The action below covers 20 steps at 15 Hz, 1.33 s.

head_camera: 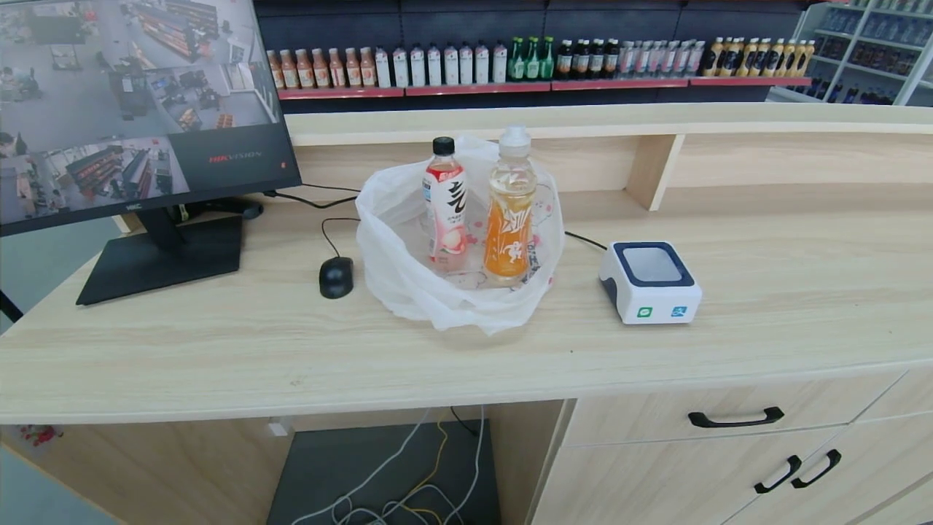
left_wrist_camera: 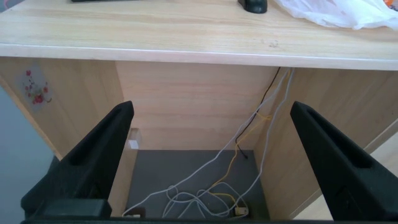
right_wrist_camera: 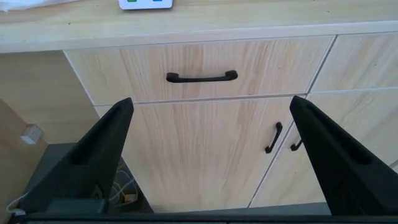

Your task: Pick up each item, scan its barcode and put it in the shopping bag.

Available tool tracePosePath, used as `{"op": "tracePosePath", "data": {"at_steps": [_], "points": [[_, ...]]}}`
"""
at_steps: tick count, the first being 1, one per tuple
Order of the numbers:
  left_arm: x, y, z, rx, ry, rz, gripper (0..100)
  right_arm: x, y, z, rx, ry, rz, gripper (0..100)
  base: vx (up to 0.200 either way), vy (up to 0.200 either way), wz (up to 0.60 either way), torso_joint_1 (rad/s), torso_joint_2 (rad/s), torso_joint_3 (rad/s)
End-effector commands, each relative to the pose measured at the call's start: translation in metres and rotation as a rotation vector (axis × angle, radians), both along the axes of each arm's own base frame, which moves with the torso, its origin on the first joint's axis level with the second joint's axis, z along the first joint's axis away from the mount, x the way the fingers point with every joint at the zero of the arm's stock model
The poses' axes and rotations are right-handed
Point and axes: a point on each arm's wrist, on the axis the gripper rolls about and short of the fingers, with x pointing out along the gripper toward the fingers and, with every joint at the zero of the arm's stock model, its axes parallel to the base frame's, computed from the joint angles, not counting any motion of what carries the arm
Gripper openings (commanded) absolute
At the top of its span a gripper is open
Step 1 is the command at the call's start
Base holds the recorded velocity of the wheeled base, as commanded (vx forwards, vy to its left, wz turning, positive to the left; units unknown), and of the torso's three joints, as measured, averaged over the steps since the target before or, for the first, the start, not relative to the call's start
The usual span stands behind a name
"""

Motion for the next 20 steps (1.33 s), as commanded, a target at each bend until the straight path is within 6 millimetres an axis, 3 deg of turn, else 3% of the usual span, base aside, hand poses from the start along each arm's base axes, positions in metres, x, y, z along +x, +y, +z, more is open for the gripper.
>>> {"op": "tracePosePath", "data": {"at_steps": [1, 20], "points": [[0.0000, 0.0000, 0.0000, -0.002, 0.000, 0.001, 100, 0.0002, 0.0000, 0.0000, 0.000, 0.001, 0.000, 100, 0.000, 0.000, 0.00, 0.000, 0.00, 0.000], [0.0000, 0.0000, 0.0000, -0.017, 0.000, 0.003, 100, 0.0002, 0.0000, 0.0000, -0.002, 0.001, 0.000, 100, 0.000, -0.189, 0.00, 0.002, 0.00, -0.001]]}}
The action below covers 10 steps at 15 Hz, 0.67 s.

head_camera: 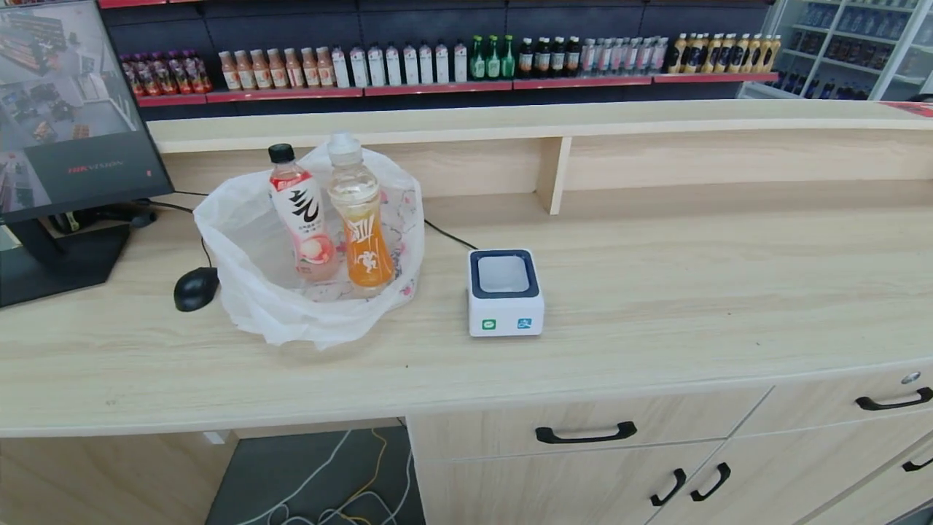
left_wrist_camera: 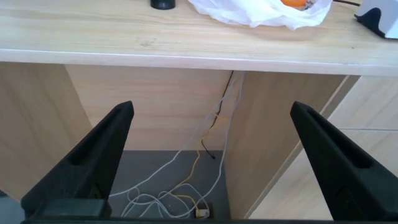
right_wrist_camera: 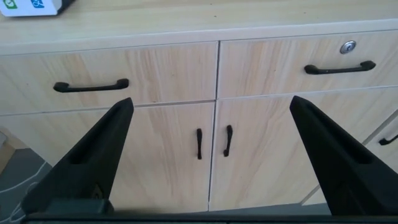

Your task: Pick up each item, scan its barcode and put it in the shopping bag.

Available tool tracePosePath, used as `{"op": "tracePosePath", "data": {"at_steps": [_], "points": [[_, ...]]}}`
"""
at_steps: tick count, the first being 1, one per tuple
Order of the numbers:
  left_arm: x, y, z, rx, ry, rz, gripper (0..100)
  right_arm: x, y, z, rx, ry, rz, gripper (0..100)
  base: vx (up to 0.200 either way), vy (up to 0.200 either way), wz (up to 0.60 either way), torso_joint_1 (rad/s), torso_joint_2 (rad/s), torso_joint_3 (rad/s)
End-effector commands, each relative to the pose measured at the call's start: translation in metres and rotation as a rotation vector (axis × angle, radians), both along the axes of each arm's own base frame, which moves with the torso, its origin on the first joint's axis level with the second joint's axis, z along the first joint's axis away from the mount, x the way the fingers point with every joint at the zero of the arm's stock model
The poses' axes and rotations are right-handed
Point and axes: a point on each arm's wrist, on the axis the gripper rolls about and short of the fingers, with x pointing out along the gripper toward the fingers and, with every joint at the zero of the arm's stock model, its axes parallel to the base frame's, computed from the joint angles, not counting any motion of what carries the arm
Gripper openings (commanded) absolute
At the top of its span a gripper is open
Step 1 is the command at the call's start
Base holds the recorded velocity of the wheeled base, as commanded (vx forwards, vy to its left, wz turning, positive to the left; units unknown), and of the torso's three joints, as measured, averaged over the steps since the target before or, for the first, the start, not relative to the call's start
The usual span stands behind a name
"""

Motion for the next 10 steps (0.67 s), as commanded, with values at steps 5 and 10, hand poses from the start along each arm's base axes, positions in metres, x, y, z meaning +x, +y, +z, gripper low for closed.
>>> {"op": "tracePosePath", "data": {"at_steps": [5, 10], "points": [[0.0000, 0.0000, 0.0000, 0.007, -0.001, 0.000, 100, 0.0001, 0.0000, 0.0001, 0.002, 0.001, 0.000, 100, 0.000, -0.040, 0.00, 0.000, 0.00, 0.000], [0.0000, 0.0000, 0.0000, 0.007, -0.001, -0.002, 100, 0.0001, 0.0000, 0.0001, 0.011, 0.001, 0.000, 100, 0.000, 0.000, 0.00, 0.000, 0.00, 0.000]]}}
